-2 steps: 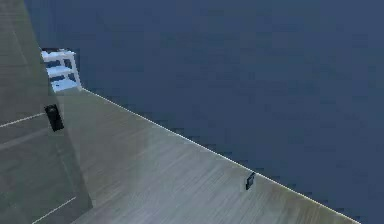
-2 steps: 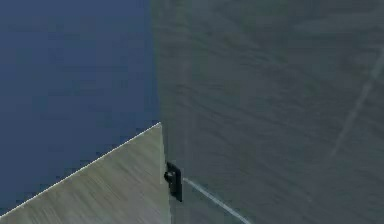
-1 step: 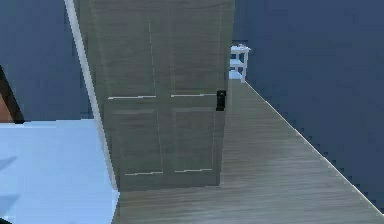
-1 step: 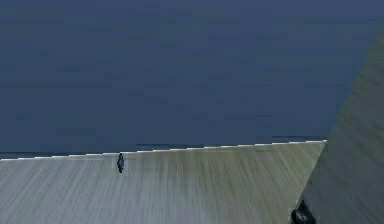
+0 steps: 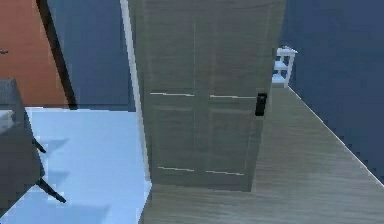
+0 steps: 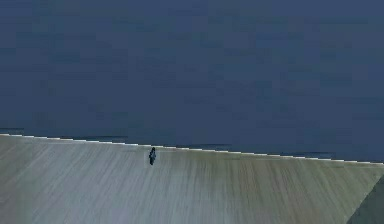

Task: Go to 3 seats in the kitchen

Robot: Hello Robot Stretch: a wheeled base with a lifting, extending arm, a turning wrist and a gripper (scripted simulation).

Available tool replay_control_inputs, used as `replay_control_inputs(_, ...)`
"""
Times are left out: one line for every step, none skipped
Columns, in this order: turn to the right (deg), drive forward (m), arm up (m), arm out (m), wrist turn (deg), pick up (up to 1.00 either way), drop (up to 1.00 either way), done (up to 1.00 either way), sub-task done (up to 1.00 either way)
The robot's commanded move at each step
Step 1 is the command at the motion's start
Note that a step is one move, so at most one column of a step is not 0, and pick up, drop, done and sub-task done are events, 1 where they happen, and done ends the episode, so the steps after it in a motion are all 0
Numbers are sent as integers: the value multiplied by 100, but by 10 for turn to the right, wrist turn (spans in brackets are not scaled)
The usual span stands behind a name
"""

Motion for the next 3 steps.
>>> replay_control_inputs(0,10,0,0,0,0,0,0,0)
replay_control_inputs(450,0,0,0,0,0,0,0,0)
replay_control_inputs(330,0,0,0,0,0,0,0,0)
